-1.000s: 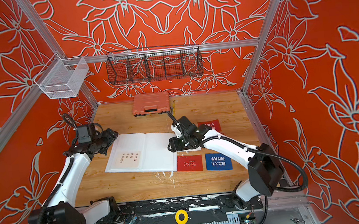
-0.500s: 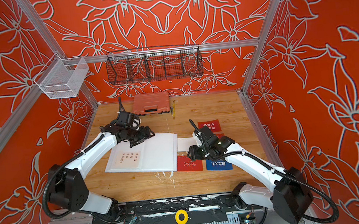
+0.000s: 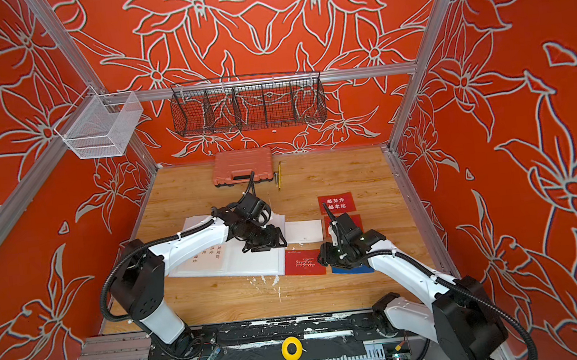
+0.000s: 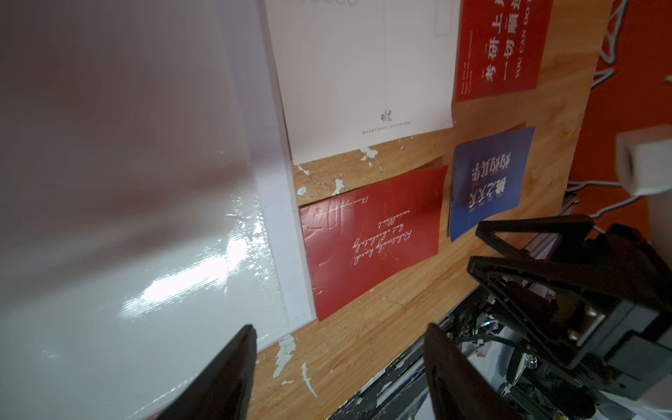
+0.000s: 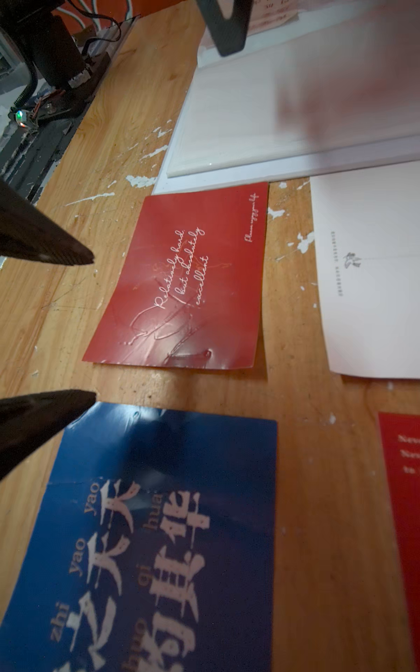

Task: Place the photos into the photo albums
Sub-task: Pick up the photo at the center of the board.

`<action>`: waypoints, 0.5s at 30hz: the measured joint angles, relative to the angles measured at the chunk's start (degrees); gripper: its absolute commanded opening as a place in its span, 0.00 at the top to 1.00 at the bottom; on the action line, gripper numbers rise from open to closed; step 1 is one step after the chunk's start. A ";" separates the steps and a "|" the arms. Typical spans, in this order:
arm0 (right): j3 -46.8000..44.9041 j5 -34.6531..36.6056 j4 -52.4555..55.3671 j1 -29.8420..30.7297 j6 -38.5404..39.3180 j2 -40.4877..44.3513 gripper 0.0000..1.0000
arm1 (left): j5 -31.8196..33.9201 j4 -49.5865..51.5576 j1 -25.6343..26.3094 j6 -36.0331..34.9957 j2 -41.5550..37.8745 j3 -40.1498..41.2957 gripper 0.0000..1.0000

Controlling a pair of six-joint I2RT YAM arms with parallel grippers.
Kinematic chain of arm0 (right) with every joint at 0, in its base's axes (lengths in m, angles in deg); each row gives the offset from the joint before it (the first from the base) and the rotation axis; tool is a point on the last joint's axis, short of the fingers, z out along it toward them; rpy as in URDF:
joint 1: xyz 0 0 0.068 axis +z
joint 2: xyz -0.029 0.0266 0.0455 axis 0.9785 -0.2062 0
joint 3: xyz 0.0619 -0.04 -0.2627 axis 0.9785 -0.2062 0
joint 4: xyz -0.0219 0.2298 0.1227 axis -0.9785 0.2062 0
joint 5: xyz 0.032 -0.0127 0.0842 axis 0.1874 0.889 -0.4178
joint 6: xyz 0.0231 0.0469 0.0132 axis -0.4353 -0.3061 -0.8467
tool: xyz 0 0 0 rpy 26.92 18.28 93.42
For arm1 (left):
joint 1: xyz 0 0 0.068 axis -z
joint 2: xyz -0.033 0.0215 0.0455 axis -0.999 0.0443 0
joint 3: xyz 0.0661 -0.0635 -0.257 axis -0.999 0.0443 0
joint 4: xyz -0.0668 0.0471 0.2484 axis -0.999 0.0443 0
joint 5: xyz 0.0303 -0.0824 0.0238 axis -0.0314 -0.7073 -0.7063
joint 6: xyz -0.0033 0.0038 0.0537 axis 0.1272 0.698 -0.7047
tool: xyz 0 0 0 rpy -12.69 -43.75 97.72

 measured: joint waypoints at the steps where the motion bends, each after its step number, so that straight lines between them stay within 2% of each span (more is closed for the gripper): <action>1: -0.20 -0.33 -0.24 -0.11 -0.04 -0.20 0.43 | -0.13 -0.46 0.90 0.31 0.81 -0.07 0.32; 6: -0.81 -1.75 -2.89 -0.22 -0.20 -0.79 0.43 | -0.57 -2.69 4.50 2.21 3.67 -0.11 0.36; 15: -2.32 -2.29 -5.90 -0.33 -0.24 -3.58 0.45 | -0.44 -4.02 5.95 3.69 5.88 -0.52 0.39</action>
